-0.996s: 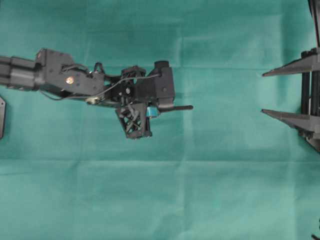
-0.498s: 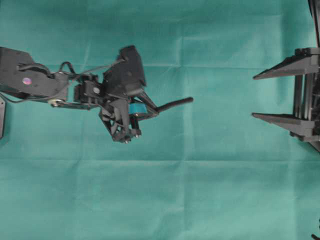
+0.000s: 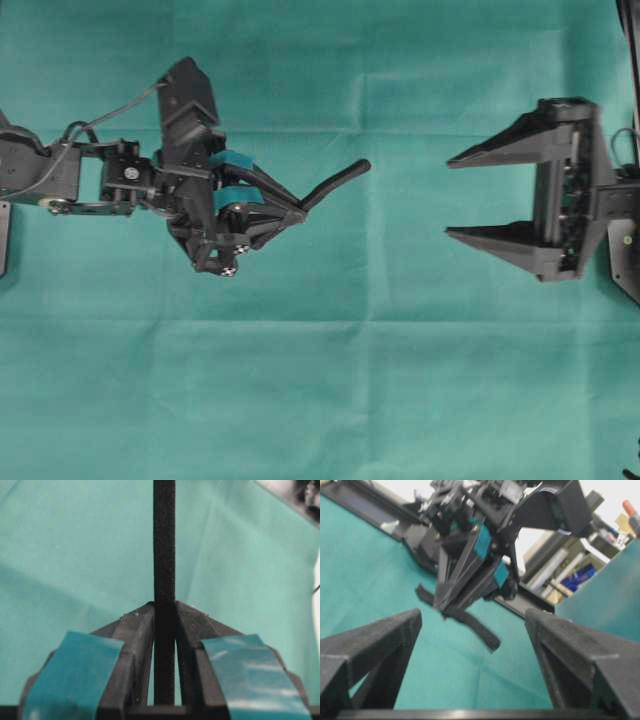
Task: Peel off the Velcro with your right arm.
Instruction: 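Lift the strap upright with the left gripper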
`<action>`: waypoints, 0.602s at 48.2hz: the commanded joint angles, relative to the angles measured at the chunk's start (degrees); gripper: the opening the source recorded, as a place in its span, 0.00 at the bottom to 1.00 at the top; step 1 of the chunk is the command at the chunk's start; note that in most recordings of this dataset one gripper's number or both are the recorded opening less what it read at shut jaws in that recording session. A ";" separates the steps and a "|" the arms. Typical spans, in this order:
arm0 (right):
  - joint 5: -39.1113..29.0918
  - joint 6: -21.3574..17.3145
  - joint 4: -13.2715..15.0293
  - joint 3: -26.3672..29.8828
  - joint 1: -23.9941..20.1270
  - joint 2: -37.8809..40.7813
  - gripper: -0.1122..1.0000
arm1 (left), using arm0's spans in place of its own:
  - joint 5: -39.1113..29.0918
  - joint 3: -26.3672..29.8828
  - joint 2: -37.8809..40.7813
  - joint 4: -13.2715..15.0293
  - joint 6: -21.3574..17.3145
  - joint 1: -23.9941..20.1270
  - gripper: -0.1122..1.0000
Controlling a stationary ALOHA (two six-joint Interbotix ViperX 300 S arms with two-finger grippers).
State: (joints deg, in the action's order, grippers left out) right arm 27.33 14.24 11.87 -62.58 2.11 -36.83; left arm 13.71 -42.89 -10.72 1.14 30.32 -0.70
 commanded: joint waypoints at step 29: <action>5.80 2.37 -0.26 4.31 4.04 10.81 0.69 | 10.37 -2.37 -2.11 0.35 4.48 1.85 0.19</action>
State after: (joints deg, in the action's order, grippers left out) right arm 31.64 16.52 11.78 -59.50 5.71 -26.10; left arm 22.59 -45.53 -11.60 1.23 34.80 0.97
